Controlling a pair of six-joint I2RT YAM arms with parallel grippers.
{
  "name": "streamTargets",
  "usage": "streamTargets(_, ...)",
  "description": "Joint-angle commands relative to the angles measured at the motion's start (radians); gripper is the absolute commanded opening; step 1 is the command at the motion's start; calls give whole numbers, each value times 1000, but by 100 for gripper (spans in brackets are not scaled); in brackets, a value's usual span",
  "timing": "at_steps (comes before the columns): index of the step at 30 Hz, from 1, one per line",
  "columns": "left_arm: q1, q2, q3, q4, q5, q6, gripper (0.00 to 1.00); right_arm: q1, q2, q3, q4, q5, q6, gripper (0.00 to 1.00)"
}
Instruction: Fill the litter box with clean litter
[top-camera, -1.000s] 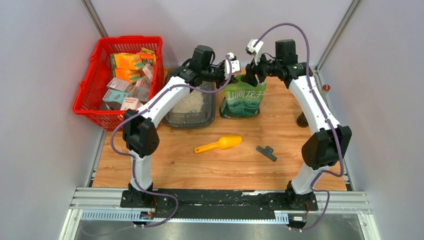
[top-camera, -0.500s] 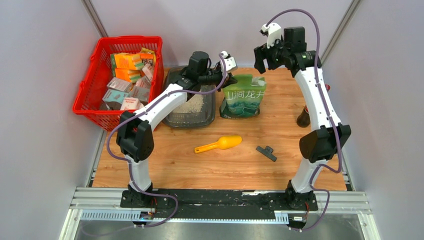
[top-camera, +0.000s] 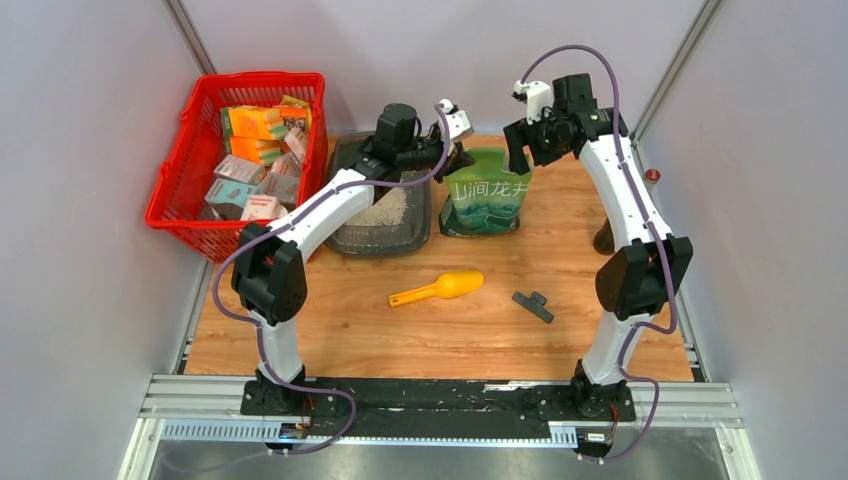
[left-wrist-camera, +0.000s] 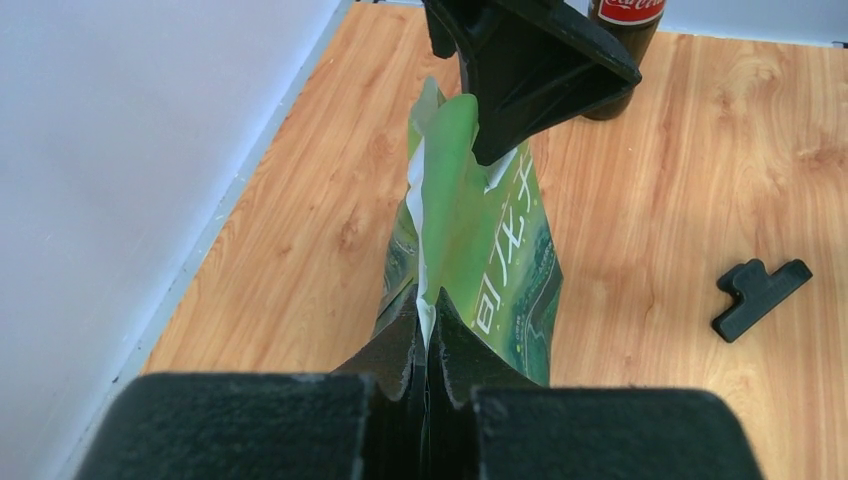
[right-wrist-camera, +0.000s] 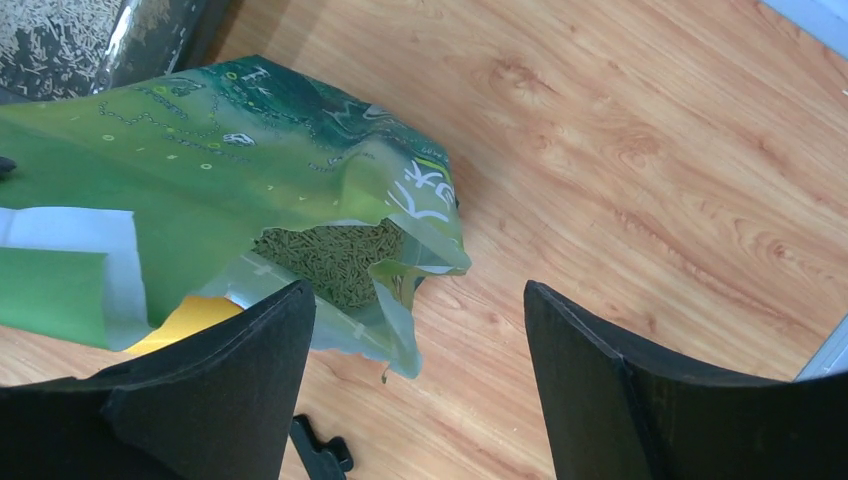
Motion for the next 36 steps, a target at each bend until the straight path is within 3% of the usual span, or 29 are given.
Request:
streamTargets(1, -2, -116, 14, 166, 45, -41, 0, 5, -8, -10, -9, 42, 50, 81)
streamTargets(11, -9, -169, -43, 264, 124, -113, 0, 42, 9, -7, -37, 177, 223, 83)
streamTargets(15, -20, -205, -109, 307, 134, -105, 0, 41, -43, -102, -26, 361, 249, 75)
streamTargets(21, -38, -249, -183, 319, 135, -61, 0, 7, -135, -179, -50, 429, 258, 67)
streamTargets(28, -43, -252, -200, 321, 114, -6, 0, -48, -160, -212, -73, 423, 283, 65)
streamTargets(31, -43, -245, -187, 319, 108, 19, 0, -47, -158, -196, -81, 291, 300, 61)
streamTargets(36, -43, -199, -117, 287, 86, 83, 0, 8, -114, -189, -72, 211, 308, 39)
